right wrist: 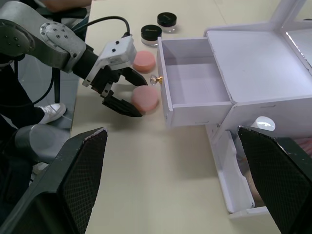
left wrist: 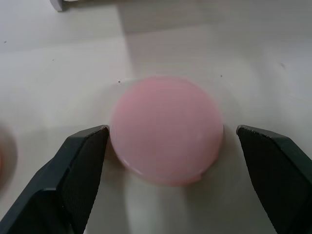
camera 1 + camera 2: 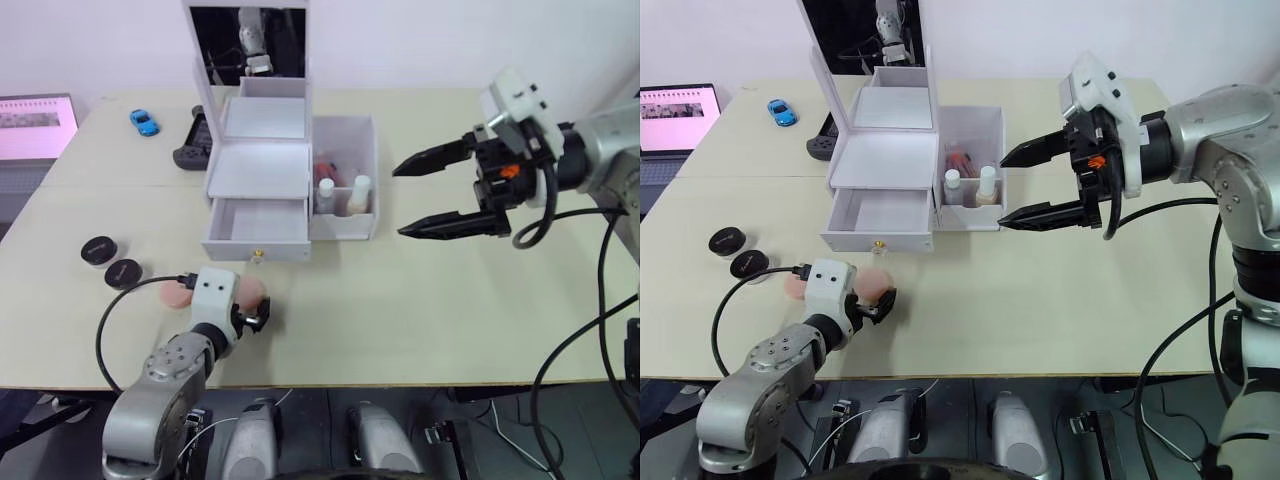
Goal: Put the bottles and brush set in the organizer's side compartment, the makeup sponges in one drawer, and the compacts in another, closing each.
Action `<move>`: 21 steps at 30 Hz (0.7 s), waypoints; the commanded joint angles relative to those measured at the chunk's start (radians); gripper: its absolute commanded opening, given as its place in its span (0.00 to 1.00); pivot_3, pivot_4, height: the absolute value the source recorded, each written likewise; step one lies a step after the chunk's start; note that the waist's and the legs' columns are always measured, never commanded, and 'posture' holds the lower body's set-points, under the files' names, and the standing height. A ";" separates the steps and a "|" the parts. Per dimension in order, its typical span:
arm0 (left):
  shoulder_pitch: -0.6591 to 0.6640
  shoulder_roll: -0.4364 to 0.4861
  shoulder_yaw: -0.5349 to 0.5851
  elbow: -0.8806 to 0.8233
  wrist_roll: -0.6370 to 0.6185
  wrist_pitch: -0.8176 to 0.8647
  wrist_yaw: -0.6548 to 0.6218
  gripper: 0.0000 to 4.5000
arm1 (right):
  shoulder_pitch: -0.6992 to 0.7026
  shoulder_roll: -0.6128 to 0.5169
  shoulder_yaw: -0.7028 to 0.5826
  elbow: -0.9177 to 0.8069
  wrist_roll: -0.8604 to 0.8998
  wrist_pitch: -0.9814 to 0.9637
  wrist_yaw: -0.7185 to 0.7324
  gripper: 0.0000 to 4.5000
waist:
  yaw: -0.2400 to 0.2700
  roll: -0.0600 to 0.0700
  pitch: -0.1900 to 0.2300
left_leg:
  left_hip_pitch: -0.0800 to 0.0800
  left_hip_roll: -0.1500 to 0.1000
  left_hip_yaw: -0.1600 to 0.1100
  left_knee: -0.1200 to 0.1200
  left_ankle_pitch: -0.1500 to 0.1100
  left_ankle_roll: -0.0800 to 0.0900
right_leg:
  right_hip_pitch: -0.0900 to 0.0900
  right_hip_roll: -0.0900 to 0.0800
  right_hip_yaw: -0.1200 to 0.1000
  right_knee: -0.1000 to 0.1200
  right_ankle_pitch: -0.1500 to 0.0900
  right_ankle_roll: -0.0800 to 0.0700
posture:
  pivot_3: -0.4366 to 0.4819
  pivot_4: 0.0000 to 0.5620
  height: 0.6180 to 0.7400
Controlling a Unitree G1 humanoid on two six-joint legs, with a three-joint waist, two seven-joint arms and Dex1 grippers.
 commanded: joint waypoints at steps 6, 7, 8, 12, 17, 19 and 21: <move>-0.014 -0.009 0.018 -0.040 0.002 0.048 0.039 0.59 | 0.006 -0.042 -0.038 0.022 -0.006 -0.051 0.014 1.00 | 0.000 0.000 0.000 | 0.000 0.000 0.000 0.000 0.000 0.000 | 0.000 0.000 0.000 0.000 0.000 0.000 | 0.48 0.27 0.97; -0.013 -0.006 0.019 -0.042 -0.001 0.050 0.037 0.59 | 0.008 -0.041 -0.036 0.023 -0.006 -0.054 0.016 1.00 | 0.000 0.000 0.000 | 0.000 0.000 0.000 0.000 0.000 0.000 | 0.000 0.000 0.000 0.000 0.000 0.000 | 0.48 0.27 0.97; -0.013 -0.002 0.020 -0.047 -0.003 0.054 0.034 0.59 | 0.009 -0.039 -0.034 0.024 -0.007 -0.056 0.017 1.00 | 0.000 0.000 0.000 | 0.000 0.000 0.000 0.000 0.000 0.000 | 0.000 0.000 0.000 0.000 0.000 0.000 | 0.48 0.27 0.97; 0.020 0.063 0.046 -0.119 -0.039 0.086 -0.025 0.59 | 0.010 -0.024 -0.024 0.026 -0.001 -0.064 0.030 1.00 | -0.002 0.000 0.000 | 0.000 0.000 0.000 0.000 0.000 0.000 | 0.000 0.000 0.000 0.000 0.000 0.000 | 0.48 0.27 0.97; 0.094 0.209 0.176 -0.230 -0.145 0.089 -0.196 0.59 | -0.012 0.017 0.009 0.050 -0.010 -0.092 0.050 1.00 | -0.004 0.000 0.000 | 0.000 0.001 0.000 -0.001 0.000 0.000 | -0.001 0.001 0.000 0.000 0.000 0.000 | 0.48 0.27 0.97; 0.137 0.258 0.217 -0.264 -0.197 0.048 -0.271 0.59 | -0.024 0.035 0.019 0.061 -0.017 -0.100 0.054 1.00 | -0.004 0.000 0.000 | 0.000 0.002 0.001 0.000 0.000 0.000 | -0.001 0.000 0.000 0.000 0.000 -0.001 | 0.48 0.27 0.97; 0.192 0.320 0.284 -0.277 -0.282 -0.023 -0.369 0.59 | -0.033 0.053 0.034 0.075 -0.026 -0.116 0.063 1.00 | -0.004 0.000 0.001 | 0.000 0.001 0.001 -0.001 0.000 0.000 | -0.001 -0.001 0.000 -0.001 0.000 -0.001 | 0.48 0.27 0.97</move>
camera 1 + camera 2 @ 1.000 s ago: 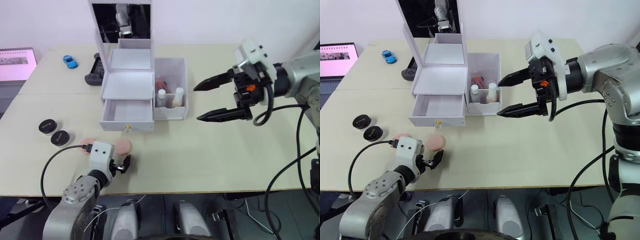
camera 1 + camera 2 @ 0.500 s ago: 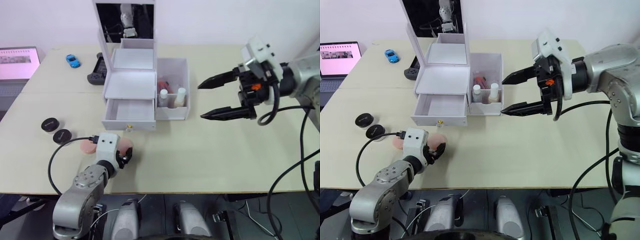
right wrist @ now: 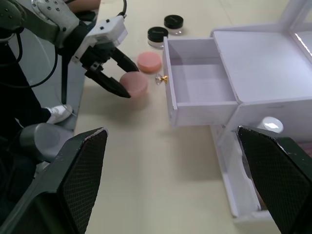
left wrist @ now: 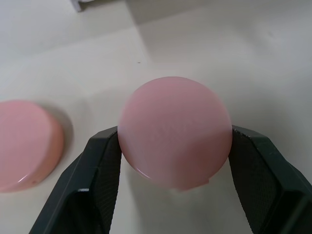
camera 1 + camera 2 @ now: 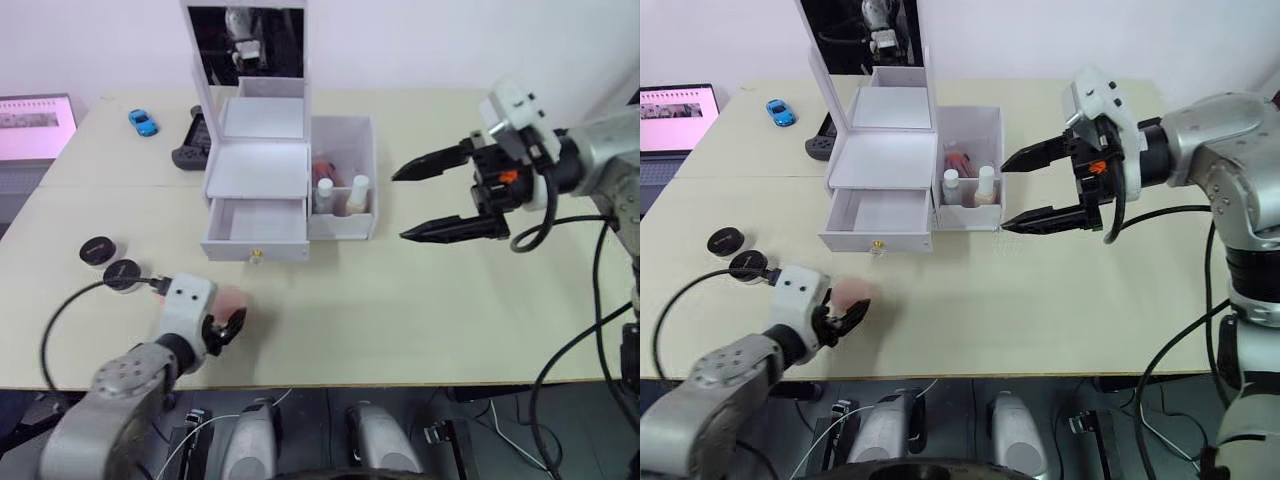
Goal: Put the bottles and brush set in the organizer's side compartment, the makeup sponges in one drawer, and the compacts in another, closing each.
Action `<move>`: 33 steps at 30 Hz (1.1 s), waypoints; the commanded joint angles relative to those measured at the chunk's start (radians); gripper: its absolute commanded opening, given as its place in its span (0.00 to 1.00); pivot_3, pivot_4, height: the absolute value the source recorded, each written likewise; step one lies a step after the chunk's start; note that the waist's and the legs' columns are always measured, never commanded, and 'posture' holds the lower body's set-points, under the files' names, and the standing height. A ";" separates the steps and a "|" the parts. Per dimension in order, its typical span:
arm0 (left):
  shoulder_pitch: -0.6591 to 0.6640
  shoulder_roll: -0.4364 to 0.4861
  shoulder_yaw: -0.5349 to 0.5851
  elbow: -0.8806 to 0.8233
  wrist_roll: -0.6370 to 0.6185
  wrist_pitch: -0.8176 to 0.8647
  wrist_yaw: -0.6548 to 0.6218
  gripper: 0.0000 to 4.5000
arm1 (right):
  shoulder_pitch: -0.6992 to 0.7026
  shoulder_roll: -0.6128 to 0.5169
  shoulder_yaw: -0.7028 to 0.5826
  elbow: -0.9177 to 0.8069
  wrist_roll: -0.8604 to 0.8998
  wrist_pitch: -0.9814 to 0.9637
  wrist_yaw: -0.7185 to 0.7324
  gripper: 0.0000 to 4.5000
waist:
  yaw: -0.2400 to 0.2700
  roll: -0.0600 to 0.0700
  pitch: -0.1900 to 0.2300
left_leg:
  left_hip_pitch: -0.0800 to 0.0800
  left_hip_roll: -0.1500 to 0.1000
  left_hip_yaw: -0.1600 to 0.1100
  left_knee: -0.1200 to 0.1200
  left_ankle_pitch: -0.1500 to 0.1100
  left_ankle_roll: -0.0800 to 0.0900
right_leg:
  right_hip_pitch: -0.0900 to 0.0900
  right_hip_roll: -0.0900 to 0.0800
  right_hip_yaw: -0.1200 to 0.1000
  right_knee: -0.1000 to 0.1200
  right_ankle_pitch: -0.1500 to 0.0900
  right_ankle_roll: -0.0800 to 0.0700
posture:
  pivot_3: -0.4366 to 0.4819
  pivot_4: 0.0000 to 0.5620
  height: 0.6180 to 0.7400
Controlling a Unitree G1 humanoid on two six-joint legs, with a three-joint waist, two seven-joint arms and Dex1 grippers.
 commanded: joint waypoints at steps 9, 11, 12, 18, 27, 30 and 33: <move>-0.348 0.239 0.326 0.038 -0.537 -0.038 -0.134 0.59 | -0.035 0.027 -0.006 0.019 -0.003 -0.029 0.037 1.00 | 0.009 0.000 0.000 | 0.000 0.000 0.000 0.001 0.000 0.000 | 0.002 -0.002 -0.001 -0.001 0.000 -0.001 | 0.48 0.27 0.97; -0.504 0.267 0.309 0.104 -0.631 0.039 -0.063 0.59 | -0.022 0.018 -0.019 0.006 0.003 -0.016 0.029 1.00 | 0.006 0.000 0.001 | -0.001 -0.001 0.000 0.001 0.000 0.000 | 0.002 -0.002 -0.001 -0.002 0.000 0.000 | 0.48 0.27 0.97; -0.569 0.272 0.289 0.138 -0.653 0.073 -0.025 0.59 | -0.014 0.015 -0.028 -0.003 0.008 -0.009 0.020 1.00 | 0.006 -0.001 0.001 | -0.001 -0.001 0.000 0.002 0.000 0.000 | 0.002 -0.001 -0.001 -0.001 0.000 0.000 | 0.48 0.27 0.97; -0.746 0.314 0.124 0.324 -0.563 0.169 0.108 0.59 | 0.045 -0.006 -0.078 -0.074 0.032 0.030 -0.041 1.00 | 0.000 0.000 0.001 | -0.001 0.000 -0.002 0.001 0.000 0.000 | 0.000 0.004 -0.001 0.002 0.004 0.009 | 0.48 0.27 0.97; -0.764 0.264 0.030 0.395 -0.493 0.166 0.170 0.59 | 0.068 -0.034 -0.132 -0.089 0.065 0.058 -0.078 1.00 | 0.005 -0.002 0.002 | -0.001 0.000 -0.002 0.001 0.000 0.000 | 0.000 0.004 -0.001 0.003 0.004 0.009 | 0.48 0.27 0.97; -0.761 0.251 0.015 0.402 -0.471 0.159 0.176 0.59 | 0.058 -0.042 -0.131 -0.069 0.066 0.050 -0.069 1.00 | 0.005 -0.002 0.002 | -0.001 0.000 -0.002 0.001 0.000 0.000 | 0.000 0.003 -0.001 0.003 0.004 0.009 | 0.48 0.27 0.97; -0.758 0.239 0.008 0.409 -0.447 0.143 0.181 0.59 | 0.044 -0.035 -0.124 -0.061 0.064 0.050 -0.075 1.00 | 0.005 -0.002 0.002 | -0.001 0.000 -0.002 0.001 0.000 0.000 | 0.000 0.003 -0.001 0.003 0.004 0.009 | 0.48 0.27 0.97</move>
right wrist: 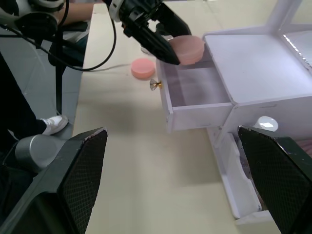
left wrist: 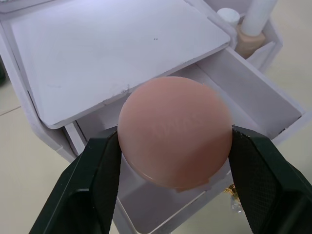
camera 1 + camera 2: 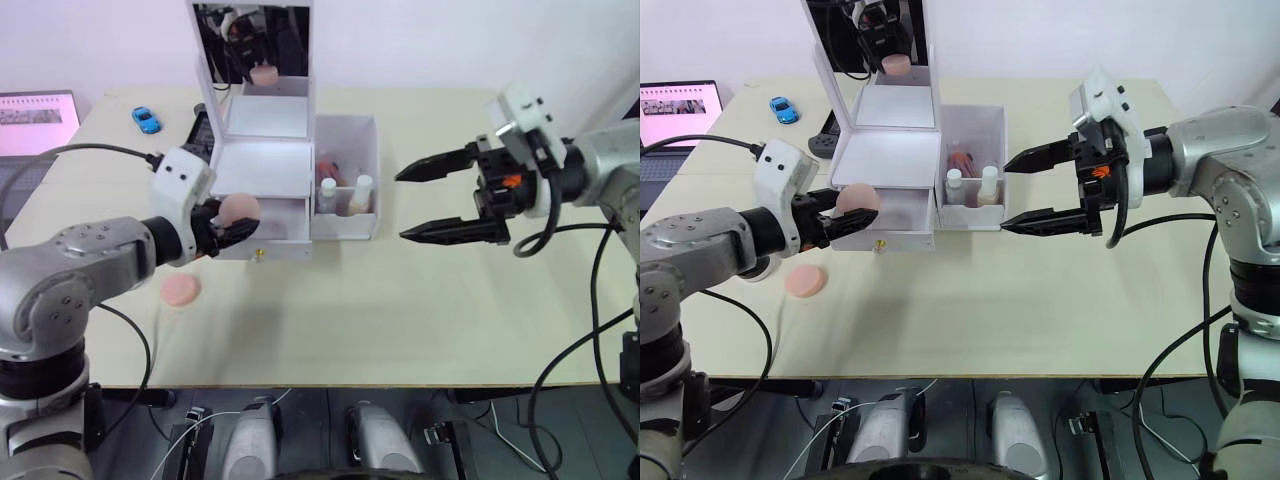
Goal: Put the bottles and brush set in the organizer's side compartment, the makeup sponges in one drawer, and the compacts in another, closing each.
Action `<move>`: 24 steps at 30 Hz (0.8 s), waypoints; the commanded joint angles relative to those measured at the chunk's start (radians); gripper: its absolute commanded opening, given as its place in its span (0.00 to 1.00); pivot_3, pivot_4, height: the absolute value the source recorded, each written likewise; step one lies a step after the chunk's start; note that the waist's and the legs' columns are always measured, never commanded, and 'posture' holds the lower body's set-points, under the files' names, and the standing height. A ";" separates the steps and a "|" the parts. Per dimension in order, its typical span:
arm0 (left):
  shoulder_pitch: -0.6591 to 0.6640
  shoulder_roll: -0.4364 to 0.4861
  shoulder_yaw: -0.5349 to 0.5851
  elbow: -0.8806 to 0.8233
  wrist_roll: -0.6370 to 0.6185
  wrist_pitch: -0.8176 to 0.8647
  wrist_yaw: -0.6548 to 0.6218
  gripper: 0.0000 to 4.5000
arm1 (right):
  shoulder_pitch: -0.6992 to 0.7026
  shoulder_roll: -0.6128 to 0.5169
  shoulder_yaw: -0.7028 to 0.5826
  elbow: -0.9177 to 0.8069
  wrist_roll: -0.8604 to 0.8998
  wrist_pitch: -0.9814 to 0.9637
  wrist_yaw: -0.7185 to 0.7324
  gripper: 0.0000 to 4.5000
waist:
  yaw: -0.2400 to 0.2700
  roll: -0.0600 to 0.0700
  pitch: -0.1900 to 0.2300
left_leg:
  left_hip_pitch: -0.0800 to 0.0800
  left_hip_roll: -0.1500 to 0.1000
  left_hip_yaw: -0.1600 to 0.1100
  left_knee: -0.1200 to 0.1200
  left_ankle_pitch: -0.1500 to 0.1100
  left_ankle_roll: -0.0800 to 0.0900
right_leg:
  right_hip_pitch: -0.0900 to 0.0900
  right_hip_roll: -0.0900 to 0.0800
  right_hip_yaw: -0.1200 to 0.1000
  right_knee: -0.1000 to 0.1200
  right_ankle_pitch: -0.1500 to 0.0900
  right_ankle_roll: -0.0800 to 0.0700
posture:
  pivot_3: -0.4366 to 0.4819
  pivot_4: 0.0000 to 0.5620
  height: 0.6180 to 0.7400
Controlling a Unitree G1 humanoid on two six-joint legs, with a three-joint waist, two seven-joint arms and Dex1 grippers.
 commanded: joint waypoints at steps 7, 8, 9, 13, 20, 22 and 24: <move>0.002 0.014 0.006 0.000 0.056 -0.032 -0.014 1.00 | -0.072 0.019 -0.001 0.043 -0.014 -0.022 -0.030 1.00 | -0.001 0.000 0.000 | 0.000 0.000 0.000 0.000 0.000 0.000 | 0.000 0.000 0.000 0.000 0.000 0.000 | 0.48 0.27 0.97; 0.000 0.017 0.007 0.000 0.057 -0.031 -0.016 1.00 | -0.073 0.019 -0.002 0.049 -0.015 -0.025 -0.030 1.00 | -0.001 0.000 0.000 | 0.000 0.000 0.000 0.000 0.000 0.000 | 0.000 0.000 0.000 0.000 0.000 0.000 | 0.48 0.27 0.97; -0.006 0.017 0.016 -0.003 0.048 -0.026 -0.023 1.00 | -0.082 0.019 -0.002 0.070 -0.022 -0.028 -0.031 1.00 | -0.001 0.000 0.000 | 0.000 0.000 0.000 0.000 0.000 0.000 | 0.000 0.000 0.000 0.000 0.000 0.000 | 0.48 0.27 0.97; -0.028 0.003 0.072 -0.013 0.010 -0.008 -0.036 1.00 | -0.089 0.036 0.000 0.055 -0.012 -0.001 -0.066 1.00 | 0.000 0.000 0.000 | 0.000 0.000 0.000 0.000 0.000 0.000 | 0.000 0.000 0.000 0.000 0.000 0.000 | 0.48 0.27 0.97; 0.109 0.088 0.294 -0.016 -0.051 -0.134 -0.219 1.00 | 0.009 0.077 -0.019 0.079 -0.083 -0.125 -0.132 1.00 | -0.007 -0.001 0.000 | 0.000 0.000 0.000 0.000 0.000 0.000 | -0.001 0.000 0.000 0.000 0.000 0.000 | 0.48 0.27 0.97; 0.260 0.145 0.396 0.018 -0.003 -0.221 -0.318 1.00 | 0.067 0.069 -0.033 0.146 -0.142 -0.241 -0.131 1.00 | -0.009 0.000 0.000 | 0.000 0.000 0.001 -0.001 0.000 0.000 | -0.001 0.000 0.000 0.000 0.000 0.000 | 0.48 0.27 0.97; 0.459 0.186 0.488 0.076 0.102 -0.367 -0.434 1.00 | 0.123 0.063 -0.061 0.227 -0.180 -0.347 -0.126 1.00 | -0.009 0.000 0.000 | 0.000 0.000 0.002 -0.001 0.000 0.000 | -0.002 -0.001 0.000 0.000 0.000 0.000 | 0.48 0.27 0.97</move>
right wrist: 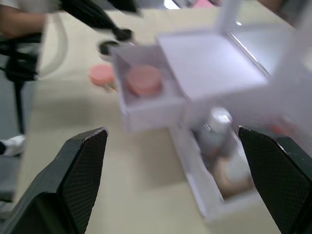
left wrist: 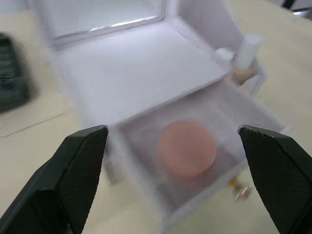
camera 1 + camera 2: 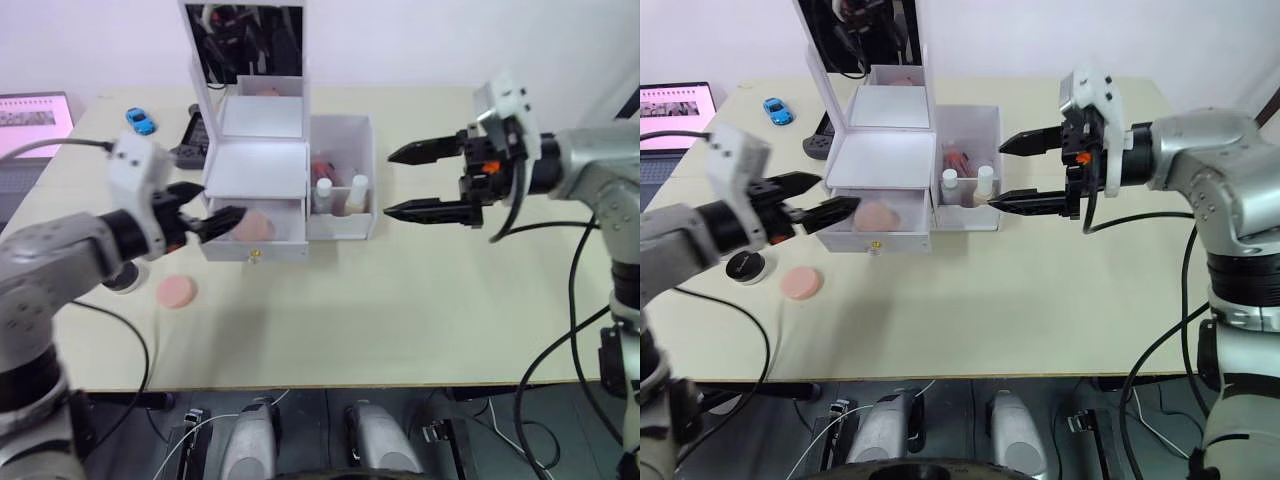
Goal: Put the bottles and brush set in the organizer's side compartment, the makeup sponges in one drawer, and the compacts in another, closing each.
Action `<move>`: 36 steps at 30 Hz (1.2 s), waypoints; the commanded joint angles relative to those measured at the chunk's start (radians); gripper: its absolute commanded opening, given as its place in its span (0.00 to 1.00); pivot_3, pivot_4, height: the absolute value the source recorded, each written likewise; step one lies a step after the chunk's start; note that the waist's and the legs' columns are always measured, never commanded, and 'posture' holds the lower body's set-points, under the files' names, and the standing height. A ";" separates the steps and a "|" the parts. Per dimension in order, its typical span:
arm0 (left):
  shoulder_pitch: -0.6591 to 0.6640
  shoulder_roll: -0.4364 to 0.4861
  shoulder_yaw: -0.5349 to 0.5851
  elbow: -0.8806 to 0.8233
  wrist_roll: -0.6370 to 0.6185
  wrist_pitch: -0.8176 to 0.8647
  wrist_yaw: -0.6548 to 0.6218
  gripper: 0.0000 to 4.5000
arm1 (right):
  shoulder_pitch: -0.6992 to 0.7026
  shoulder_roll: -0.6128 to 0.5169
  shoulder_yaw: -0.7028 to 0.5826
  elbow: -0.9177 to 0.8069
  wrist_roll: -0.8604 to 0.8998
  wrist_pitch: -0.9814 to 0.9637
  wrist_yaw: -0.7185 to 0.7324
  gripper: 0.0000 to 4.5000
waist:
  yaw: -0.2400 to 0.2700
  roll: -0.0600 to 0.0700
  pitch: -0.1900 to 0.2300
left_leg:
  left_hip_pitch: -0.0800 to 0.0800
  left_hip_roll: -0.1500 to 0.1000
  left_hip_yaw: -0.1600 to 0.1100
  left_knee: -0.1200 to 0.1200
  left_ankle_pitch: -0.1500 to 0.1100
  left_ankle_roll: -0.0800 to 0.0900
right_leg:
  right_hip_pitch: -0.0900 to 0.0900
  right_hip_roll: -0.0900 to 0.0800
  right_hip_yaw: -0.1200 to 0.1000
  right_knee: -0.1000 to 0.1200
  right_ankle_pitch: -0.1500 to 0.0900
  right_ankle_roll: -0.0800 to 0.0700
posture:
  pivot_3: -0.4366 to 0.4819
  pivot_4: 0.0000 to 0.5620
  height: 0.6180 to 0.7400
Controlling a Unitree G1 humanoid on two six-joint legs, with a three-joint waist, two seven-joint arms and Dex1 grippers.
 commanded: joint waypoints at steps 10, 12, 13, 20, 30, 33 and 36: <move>0.752 -0.093 0.345 0.391 0.282 -0.647 -0.500 1.00 | 0.190 -0.079 -0.157 0.379 -0.140 -0.410 0.073 1.00 | 0.004 0.000 0.000 | 0.001 0.000 0.003 0.000 -0.001 -0.001 | -0.001 -0.007 0.000 -0.007 -0.003 -0.006 | 0.48 0.27 0.97; 0.792 -0.116 0.353 0.454 0.316 -0.722 -0.502 1.00 | 0.213 -0.089 -0.168 0.401 -0.151 -0.441 0.086 1.00 | 0.003 0.000 0.000 | 0.001 0.002 0.003 -0.001 -0.001 -0.001 | -0.002 -0.011 0.001 -0.007 -0.003 -0.007 | 0.48 0.27 0.97; 0.805 -0.122 0.354 0.474 0.324 -0.749 -0.505 1.00 | 0.223 -0.094 -0.169 0.410 -0.159 -0.454 0.090 1.00 | 0.002 0.000 0.000 | 0.001 0.001 0.003 -0.002 -0.001 -0.001 | -0.002 -0.012 0.001 -0.007 -0.003 -0.007 | 0.48 0.27 0.97; 0.836 -0.132 0.348 0.527 0.319 -0.820 -0.505 1.00 | 0.268 -0.102 -0.172 0.447 -0.189 -0.503 0.104 1.00 | -0.004 0.001 -0.001 | 0.001 0.000 0.004 -0.004 -0.002 -0.004 | -0.003 -0.017 0.002 -0.007 -0.003 -0.007 | 0.48 0.27 0.97; 0.879 -0.225 0.214 0.176 0.283 -0.740 -0.399 1.00 | 0.208 -0.135 -0.085 0.036 -0.028 -0.212 0.235 1.00 | -0.029 0.004 -0.001 | 0.001 0.000 0.006 -0.006 -0.001 -0.002 | 0.000 -0.018 0.002 -0.007 -0.003 -0.007 | 0.48 0.27 0.97; 0.837 -0.253 0.146 0.025 0.213 -0.592 -0.262 1.00 | 0.147 -0.133 -0.066 -0.094 0.050 -0.106 0.245 1.00 | -0.022 0.003 -0.001 | 0.001 0.000 0.004 -0.006 -0.001 -0.001 | 0.000 -0.017 0.001 -0.006 -0.003 -0.007 | 0.48 0.27 0.97; 0.804 -0.262 0.088 -0.057 0.190 -0.479 -0.154 1.00 | 0.099 -0.112 -0.062 -0.152 0.085 -0.072 0.232 1.00 | -0.018 0.003 -0.002 | 0.001 0.001 0.003 -0.004 -0.001 -0.001 | 0.001 -0.016 0.000 -0.005 -0.003 -0.007 | 0.48 0.27 0.97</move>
